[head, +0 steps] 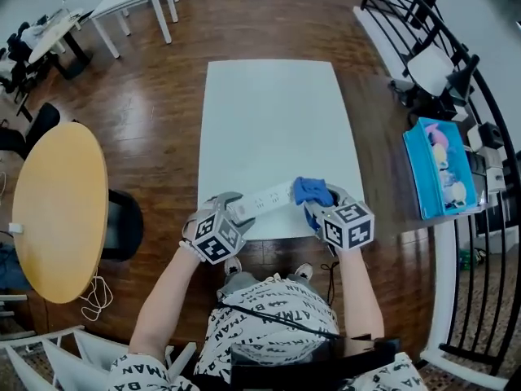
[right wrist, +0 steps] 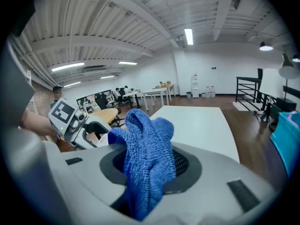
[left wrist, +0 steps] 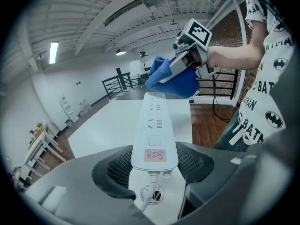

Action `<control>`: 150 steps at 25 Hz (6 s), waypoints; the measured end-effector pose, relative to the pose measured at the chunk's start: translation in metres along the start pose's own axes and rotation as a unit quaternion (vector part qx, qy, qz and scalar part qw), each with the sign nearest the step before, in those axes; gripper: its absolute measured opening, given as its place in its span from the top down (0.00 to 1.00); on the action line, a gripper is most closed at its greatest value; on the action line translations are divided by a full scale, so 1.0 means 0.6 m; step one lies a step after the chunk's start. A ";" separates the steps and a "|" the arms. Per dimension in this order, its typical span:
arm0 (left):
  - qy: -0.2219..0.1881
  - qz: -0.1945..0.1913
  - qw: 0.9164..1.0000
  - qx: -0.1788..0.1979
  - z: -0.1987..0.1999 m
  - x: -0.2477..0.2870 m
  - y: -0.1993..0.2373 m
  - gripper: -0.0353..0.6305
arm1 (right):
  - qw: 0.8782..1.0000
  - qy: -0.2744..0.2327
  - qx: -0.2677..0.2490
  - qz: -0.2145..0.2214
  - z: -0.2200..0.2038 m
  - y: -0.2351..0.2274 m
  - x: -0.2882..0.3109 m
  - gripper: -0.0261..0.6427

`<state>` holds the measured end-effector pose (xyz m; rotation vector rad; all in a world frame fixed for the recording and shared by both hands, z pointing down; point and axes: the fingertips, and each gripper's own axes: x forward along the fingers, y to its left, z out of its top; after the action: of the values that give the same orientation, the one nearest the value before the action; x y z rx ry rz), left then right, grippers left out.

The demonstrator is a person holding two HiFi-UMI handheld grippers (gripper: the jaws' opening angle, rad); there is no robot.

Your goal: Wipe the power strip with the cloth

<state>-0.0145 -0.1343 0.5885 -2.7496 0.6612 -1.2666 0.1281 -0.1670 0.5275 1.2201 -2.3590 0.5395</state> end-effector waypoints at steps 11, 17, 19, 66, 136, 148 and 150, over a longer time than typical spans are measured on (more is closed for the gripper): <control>-0.035 0.028 0.999 0.017 0.048 -0.018 -0.028 0.54 | 0.993 0.053 -0.104 -0.005 -0.008 0.018 -0.006 0.75; -0.037 0.027 0.999 0.026 0.062 -0.015 -0.026 0.54 | 0.984 0.073 -0.156 0.044 -0.003 0.104 0.011 0.75; -0.038 0.024 0.999 0.029 0.066 -0.014 -0.028 0.54 | 0.981 0.078 -0.167 0.066 -0.004 0.137 0.018 0.75; -0.036 0.038 0.996 0.072 0.070 -0.041 -0.026 0.54 | 0.971 0.125 -0.173 -0.106 -0.002 -0.082 -0.064 0.75; -0.078 0.049 0.994 -0.061 0.086 -0.051 0.035 0.54 | 0.989 0.057 -0.089 0.106 -0.017 0.188 0.031 0.75; -0.092 0.034 0.995 -0.022 0.089 -0.067 0.016 0.54 | 0.993 0.052 -0.072 0.075 -0.017 0.129 0.008 0.75; -0.098 0.031 0.995 -0.014 0.090 -0.072 0.011 0.54 | 0.994 0.055 -0.074 0.066 -0.020 0.109 -0.001 0.75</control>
<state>-0.0020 -0.1308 0.5204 -2.8022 0.7439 -0.9674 0.0765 -0.1255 0.5280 0.9503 -2.3508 0.4527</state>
